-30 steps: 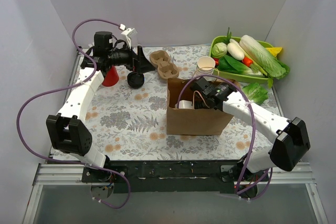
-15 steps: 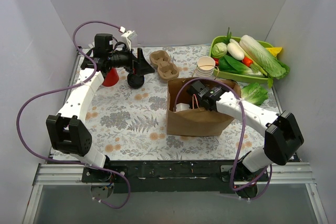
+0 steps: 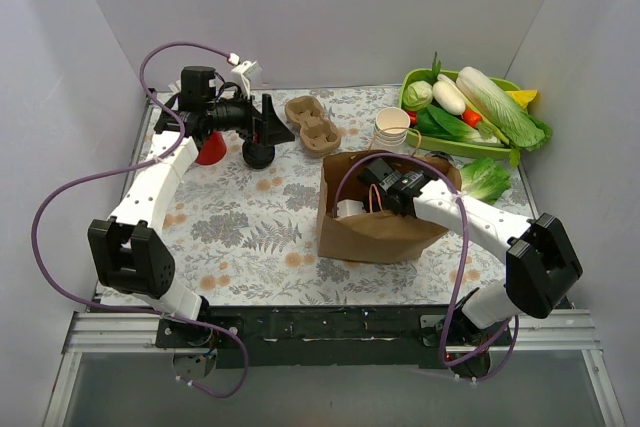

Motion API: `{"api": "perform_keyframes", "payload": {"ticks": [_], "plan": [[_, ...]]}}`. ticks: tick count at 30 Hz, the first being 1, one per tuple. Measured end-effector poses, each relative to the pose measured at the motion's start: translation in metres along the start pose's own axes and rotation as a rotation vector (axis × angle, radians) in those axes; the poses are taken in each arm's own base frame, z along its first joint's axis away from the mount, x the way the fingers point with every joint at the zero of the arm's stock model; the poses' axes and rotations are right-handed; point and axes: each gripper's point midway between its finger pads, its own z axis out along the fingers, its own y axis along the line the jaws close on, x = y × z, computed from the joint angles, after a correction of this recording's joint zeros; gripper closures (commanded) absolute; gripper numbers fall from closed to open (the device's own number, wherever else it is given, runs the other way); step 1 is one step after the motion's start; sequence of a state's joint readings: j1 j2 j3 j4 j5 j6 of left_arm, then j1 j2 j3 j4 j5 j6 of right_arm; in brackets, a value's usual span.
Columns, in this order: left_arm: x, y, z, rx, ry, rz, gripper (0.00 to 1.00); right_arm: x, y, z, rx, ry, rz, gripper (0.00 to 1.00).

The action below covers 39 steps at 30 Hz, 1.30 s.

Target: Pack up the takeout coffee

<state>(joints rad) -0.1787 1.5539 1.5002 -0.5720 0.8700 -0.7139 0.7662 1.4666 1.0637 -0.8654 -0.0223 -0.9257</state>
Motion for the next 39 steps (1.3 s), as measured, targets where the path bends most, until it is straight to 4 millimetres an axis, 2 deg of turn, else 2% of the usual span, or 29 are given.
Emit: {"api": "perform_keyframes", "payload": {"ticks": [3, 4, 6, 8, 10, 20, 24, 27, 33, 36, 39], "plan": [[0.001, 0.0, 0.0, -0.002, 0.002, -0.003, 0.02, 0.0, 0.0, 0.0, 0.003, 0.002, 0.008, 0.61], [0.001, 0.0, -0.001, -0.003, 0.001, -0.001, 0.02, 0.0, 0.0, 0.0, 0.004, 0.002, 0.01, 0.51], [0.0, -0.002, -0.002, -0.003, -0.002, 0.002, 0.02, 0.0, -0.001, -0.002, 0.006, 0.001, 0.015, 0.41], [-0.002, -0.005, -0.005, -0.002, -0.009, 0.011, 0.02, -0.002, -0.002, -0.006, 0.01, -0.001, 0.029, 0.24], [-0.004, -0.009, -0.007, 0.004, -0.016, 0.02, 0.02, -0.004, -0.004, -0.013, 0.014, -0.001, 0.04, 0.16], [-0.009, -0.026, -0.011, 0.07, -0.025, 0.044, 0.02, -0.032, -0.022, -0.065, 0.054, -0.073, 0.089, 0.07], [-0.022, -0.047, -0.009, 0.131, -0.037, 0.102, 0.02, -0.05, -0.033, -0.093, 0.097, -0.149, 0.093, 0.04], [-0.029, -0.076, 0.0, 0.202, -0.036, 0.171, 0.02, -0.063, -0.041, -0.117, 0.15, -0.213, 0.106, 0.03], [-0.024, -0.129, 0.026, 0.327, -0.007, 0.269, 0.02, -0.083, -0.053, -0.174, 0.257, -0.352, 0.125, 0.02], [-0.019, -0.137, 0.034, 0.341, 0.003, 0.307, 0.04, -0.086, -0.052, -0.207, 0.329, -0.423, 0.126, 0.02], [-0.014, -0.133, 0.044, 0.338, 0.014, 0.342, 0.06, -0.079, -0.045, -0.237, 0.404, -0.477, 0.133, 0.02]]}}
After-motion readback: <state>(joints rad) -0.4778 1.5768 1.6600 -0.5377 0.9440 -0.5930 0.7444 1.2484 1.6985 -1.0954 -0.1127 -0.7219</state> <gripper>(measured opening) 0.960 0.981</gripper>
